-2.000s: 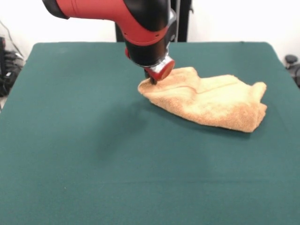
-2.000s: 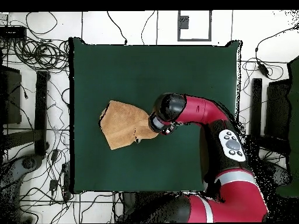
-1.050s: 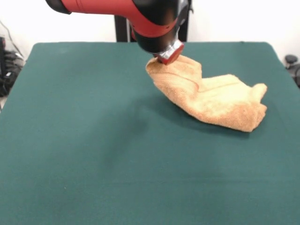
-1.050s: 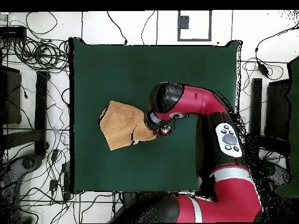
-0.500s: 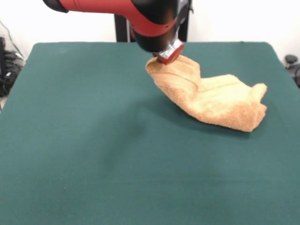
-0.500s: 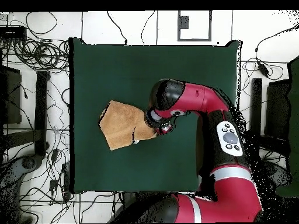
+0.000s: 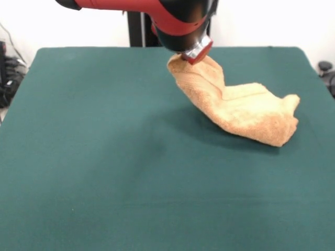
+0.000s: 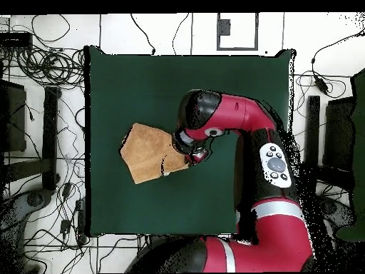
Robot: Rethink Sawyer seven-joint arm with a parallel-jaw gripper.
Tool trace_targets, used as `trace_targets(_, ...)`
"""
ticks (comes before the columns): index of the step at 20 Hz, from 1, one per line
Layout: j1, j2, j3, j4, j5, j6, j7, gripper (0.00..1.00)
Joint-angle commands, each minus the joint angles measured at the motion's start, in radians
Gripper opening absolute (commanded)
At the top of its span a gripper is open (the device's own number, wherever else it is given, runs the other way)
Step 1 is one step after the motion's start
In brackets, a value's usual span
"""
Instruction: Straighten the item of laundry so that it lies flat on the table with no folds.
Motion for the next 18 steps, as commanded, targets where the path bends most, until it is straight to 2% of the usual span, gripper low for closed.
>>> trace_targets(1, 0.059, 0.045, 0.078, -0.051, 0.024, 0.152, -0.015, 0.0)
trace_targets(6, 0.072, 0.036, 0.057, -0.07, 0.008, 0.201, -0.002, 0.0)
trace_targets(15, 0.076, 0.013, 0.038, -0.026, 0.02, 0.176, 0.025, 0.0)
trace_targets(18, 0.089, -0.004, 0.025, -0.026, 0.013, 0.202, 0.043, 0.0)
